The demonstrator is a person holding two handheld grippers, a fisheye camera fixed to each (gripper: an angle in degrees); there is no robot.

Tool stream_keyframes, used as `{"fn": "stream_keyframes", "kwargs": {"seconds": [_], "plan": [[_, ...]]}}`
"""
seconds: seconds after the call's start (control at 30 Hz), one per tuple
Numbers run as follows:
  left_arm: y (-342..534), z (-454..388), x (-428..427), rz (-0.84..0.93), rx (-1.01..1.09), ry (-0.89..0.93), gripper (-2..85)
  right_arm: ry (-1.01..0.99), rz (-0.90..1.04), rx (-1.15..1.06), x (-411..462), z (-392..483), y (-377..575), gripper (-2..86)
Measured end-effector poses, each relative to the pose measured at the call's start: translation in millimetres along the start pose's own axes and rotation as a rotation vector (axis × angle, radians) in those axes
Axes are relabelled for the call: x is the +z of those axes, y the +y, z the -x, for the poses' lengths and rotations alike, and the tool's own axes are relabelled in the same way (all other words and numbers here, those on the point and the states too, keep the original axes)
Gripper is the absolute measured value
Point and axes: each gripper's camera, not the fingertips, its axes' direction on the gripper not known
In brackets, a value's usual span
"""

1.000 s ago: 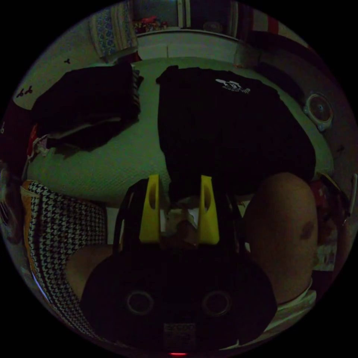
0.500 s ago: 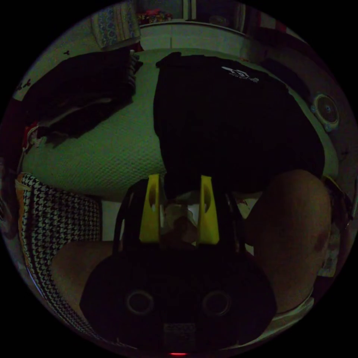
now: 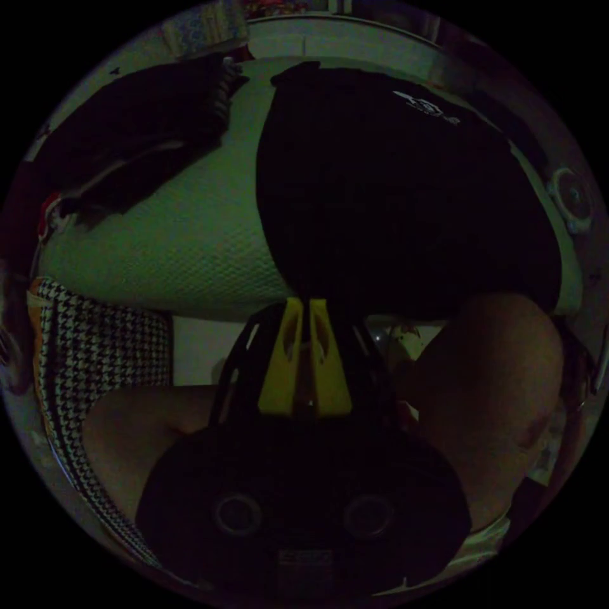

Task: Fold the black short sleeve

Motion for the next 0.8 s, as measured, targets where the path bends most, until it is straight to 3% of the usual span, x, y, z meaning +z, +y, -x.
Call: {"fn": "stream_keyframes", "kwargs": {"seconds": [0.17, 0.43, 0.8], "plan": [[9, 29, -75, -0.144, 0.081, 0.072, 1.2, -0.073, -0.124, -0.085, -83, 17, -8, -1.4], [11, 69, -215, -0.397, 0.118, 0.17, 0.8, 0.009, -0.334, -0.171, -207, 54, -32, -1.3], [56, 98, -277, -0.373, 0.218, 0.199, 0.8, -0.055, -0.282, -0.112, -276, 53, 0, -1.4]]}}
